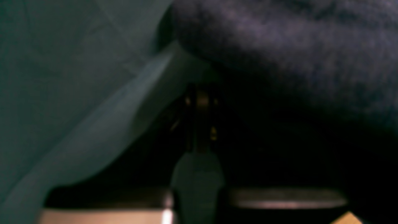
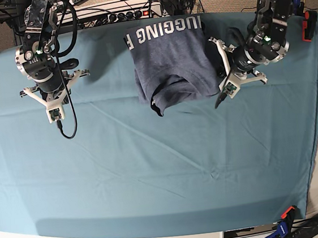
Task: Fold the T-shirt properly
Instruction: 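Press and tuck the folded stack's edge with the left gripper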
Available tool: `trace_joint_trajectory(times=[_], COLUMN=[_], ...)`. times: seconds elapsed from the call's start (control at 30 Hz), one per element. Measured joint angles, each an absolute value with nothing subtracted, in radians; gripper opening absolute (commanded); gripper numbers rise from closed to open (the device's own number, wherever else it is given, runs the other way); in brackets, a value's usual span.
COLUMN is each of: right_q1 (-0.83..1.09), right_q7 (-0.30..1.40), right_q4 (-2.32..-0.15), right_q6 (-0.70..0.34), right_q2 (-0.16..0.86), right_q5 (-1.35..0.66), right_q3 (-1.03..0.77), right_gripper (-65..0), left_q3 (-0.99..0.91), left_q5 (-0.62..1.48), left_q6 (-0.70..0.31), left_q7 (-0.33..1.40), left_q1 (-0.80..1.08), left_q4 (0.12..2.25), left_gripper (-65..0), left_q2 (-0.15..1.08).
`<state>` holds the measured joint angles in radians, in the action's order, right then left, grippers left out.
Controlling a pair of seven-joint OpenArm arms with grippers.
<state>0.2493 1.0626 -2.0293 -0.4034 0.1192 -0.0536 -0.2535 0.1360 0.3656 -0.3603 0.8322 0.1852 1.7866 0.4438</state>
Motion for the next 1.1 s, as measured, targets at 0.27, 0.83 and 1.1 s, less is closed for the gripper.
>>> trace_joint_trajectory(times=[0.27, 0.83, 1.1], right_q1=[0.249, 0.249, 0.249], right_q7=[1.063, 1.062, 1.061], right_q4=[-2.029, -2.029, -2.029], right_q6=[-0.403, -0.403, -0.403], right_q2=[0.119, 0.119, 0.119], right_q5=[-0.057, -0.057, -0.057], right_q3=[-0.253, -0.253, -0.253], right_gripper=[-65.0, -65.0, -65.0], left_q3=[0.14, 0.15, 0.15], left_q5=[0.436, 0.437, 0.432], left_q6=[-0.407, -0.424, -0.424], left_q7=[0.854, 0.918, 0.919], left_q1=[0.166, 0.101, 0.072], left_q4=[1.773, 1.757, 1.754], left_gripper=[-65.0, -65.0, -65.0], left_q2=[0.408, 0.324, 0.263])
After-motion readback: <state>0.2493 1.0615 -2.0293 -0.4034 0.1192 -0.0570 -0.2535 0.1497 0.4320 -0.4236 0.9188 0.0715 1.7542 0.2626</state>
